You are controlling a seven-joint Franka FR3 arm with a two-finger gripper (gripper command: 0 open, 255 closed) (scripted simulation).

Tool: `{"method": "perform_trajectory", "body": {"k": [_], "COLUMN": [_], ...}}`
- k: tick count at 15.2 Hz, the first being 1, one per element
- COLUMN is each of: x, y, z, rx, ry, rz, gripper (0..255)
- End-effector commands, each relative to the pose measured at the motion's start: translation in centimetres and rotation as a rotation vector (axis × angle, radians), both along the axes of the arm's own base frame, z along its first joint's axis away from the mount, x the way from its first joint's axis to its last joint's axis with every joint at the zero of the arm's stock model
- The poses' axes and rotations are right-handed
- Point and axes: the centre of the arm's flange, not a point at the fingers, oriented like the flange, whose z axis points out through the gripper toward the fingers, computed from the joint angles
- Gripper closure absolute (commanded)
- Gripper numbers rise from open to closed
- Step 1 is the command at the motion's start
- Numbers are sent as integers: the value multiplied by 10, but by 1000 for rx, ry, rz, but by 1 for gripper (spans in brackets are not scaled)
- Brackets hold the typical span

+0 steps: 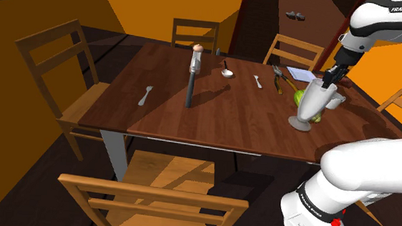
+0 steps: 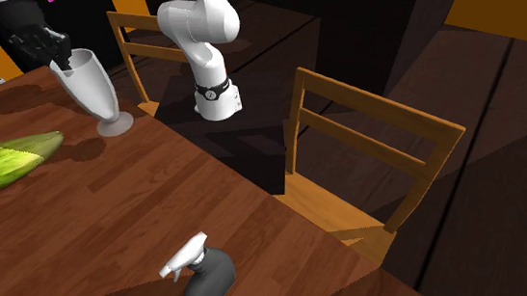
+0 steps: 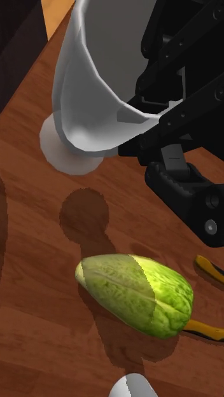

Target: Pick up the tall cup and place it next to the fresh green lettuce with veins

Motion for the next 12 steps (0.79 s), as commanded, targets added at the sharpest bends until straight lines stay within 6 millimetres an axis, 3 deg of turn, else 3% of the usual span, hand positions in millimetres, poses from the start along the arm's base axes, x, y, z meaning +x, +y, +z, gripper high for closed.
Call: {"method": "perform_trajectory", "body": {"k": [1, 12], "x": [-1, -1], "y": [-1, -1], "z": [-11, -69], "rx": [-1, -1], "ry": [-1, -1], "rz": [0, 0], "gripper": [255, 255]}}
